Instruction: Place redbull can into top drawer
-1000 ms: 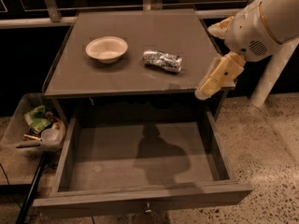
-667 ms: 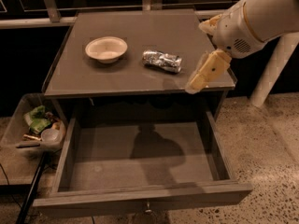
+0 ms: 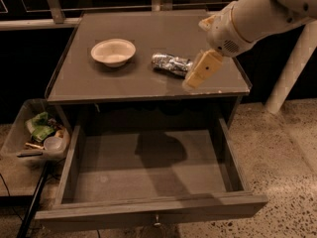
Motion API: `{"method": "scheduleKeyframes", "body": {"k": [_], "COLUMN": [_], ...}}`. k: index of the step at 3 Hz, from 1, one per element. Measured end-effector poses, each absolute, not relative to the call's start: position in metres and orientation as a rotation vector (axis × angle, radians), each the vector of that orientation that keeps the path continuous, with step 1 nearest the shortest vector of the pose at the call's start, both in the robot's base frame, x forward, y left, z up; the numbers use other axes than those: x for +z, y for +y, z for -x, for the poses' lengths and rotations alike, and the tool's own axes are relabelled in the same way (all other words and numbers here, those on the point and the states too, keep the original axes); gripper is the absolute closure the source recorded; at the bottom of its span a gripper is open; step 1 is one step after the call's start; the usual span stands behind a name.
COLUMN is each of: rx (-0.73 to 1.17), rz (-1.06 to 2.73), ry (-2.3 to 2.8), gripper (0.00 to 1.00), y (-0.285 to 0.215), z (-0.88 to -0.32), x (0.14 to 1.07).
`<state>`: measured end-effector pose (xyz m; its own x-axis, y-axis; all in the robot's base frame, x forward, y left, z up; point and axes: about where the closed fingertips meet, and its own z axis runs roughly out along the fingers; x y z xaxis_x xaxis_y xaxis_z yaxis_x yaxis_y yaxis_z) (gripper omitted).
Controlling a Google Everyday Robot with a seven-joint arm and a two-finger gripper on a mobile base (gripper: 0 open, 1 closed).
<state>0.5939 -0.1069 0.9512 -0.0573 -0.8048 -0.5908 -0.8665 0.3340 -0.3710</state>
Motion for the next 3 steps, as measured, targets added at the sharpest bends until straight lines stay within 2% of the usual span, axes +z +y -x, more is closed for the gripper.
{"method": "scheduleKeyframes", "body": {"k": [3], "rx": [0.051], "rz": [1.554], "ry": [1.908], "gripper": [0.00], "y": [-0.102], "z": [-0.657], "x": [0.906]}}
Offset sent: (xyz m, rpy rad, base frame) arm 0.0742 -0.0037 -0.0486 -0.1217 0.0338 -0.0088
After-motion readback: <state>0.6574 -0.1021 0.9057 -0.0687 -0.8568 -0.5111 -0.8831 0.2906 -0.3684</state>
